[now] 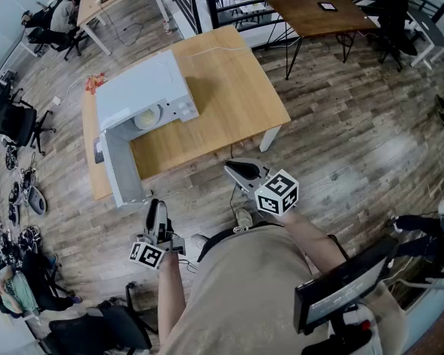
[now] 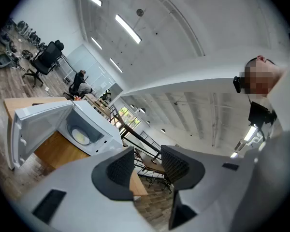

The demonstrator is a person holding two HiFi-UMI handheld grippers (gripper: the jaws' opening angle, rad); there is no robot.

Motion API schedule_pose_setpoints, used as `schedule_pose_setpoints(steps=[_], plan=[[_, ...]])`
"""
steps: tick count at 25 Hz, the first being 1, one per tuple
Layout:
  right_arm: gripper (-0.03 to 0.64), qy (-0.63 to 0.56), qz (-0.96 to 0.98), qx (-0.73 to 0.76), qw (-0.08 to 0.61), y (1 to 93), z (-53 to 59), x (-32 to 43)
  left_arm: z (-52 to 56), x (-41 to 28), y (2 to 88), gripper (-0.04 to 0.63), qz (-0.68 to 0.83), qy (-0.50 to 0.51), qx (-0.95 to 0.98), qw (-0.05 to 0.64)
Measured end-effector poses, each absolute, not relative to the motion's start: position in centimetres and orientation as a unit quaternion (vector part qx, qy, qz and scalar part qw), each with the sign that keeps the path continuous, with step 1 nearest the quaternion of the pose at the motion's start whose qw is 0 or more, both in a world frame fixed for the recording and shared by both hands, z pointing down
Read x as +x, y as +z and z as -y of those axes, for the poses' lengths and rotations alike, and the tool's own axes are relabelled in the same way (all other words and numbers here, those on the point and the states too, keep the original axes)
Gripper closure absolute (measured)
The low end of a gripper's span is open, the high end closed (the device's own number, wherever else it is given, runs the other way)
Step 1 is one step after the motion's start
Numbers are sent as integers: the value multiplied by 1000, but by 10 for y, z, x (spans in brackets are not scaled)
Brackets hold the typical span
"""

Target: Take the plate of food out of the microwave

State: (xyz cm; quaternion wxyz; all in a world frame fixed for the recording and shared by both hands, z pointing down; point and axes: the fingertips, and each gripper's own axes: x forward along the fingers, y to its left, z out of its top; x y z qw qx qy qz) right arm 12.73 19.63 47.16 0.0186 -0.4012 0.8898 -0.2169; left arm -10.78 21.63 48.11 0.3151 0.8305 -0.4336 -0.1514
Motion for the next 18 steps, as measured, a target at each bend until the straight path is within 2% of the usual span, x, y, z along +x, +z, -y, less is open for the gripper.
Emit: schedule_pose_setpoints(steps=[16,17,18], plan=[[574,-238,-900,-362,52,468,-206,131,-229,-94,490,416,448,-148,821,322],[574,-239,-900,-360,52,468,-207,131,-229,-94,490,420,452,-146,818,323],[574,-241,-900,-359,52,469,-208,131,-230,-94,490,465,457,-145,815,325]])
